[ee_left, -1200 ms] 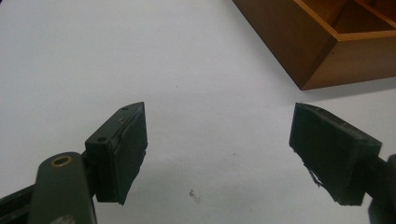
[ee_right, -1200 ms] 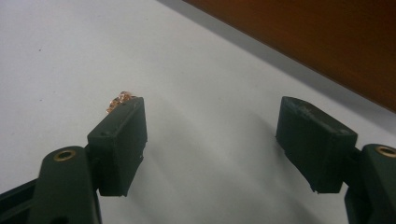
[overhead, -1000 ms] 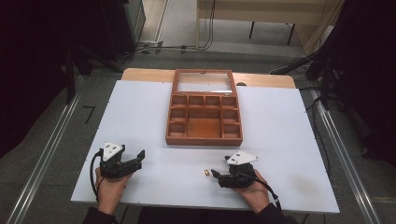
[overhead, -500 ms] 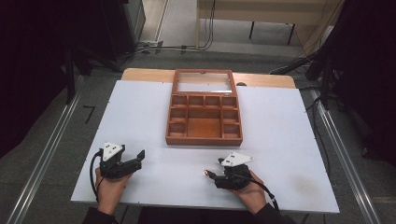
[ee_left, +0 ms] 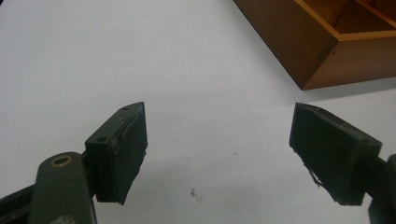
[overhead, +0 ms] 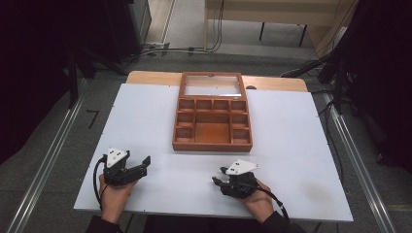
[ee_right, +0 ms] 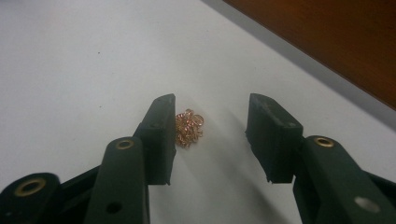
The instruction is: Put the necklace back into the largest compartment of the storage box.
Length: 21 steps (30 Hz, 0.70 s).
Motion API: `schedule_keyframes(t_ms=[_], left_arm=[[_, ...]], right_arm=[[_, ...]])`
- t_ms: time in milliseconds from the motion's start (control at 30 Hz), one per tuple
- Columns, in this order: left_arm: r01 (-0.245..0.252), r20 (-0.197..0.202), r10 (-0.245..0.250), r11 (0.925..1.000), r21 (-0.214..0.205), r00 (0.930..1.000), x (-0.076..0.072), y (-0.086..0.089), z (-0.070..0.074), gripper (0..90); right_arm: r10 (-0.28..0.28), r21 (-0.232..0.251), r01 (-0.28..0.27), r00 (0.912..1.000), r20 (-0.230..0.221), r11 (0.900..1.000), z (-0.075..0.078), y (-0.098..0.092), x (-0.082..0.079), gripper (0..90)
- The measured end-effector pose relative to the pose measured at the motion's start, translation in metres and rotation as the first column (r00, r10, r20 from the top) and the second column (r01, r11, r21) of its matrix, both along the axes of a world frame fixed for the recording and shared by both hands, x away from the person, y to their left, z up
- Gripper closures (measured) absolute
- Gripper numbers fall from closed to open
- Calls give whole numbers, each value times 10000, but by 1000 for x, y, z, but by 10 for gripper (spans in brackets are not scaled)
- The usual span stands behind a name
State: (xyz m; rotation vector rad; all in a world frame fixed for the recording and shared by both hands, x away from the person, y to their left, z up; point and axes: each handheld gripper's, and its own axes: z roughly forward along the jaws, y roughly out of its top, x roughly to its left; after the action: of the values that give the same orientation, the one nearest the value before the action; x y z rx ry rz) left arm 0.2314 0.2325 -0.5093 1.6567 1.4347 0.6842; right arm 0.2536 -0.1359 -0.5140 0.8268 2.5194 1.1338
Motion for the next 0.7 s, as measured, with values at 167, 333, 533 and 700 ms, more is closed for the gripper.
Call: schedule_keyframes(t_ms=[167,333,533,700], left_arm=[[10,0,-10,10000,-10,10000,0,0,0,198],[23,1,-23,10000,-11,10000,0,0,0,198],[47,-7,-47,10000,4,10000,0,0,0,198],[50,9,-50,10000,-23,10000,0,0,0,198]], right_arm=[[178,-25,-178,9998,-123,9998,-1,4,-1,574],[356,-113,-358,9992,-157,9993,-2,6,-2,684],[483,-176,-485,9987,-142,9987,-2,6,-3,808],[442,-172,-444,9989,-155,9989,-1,5,-2,828]])
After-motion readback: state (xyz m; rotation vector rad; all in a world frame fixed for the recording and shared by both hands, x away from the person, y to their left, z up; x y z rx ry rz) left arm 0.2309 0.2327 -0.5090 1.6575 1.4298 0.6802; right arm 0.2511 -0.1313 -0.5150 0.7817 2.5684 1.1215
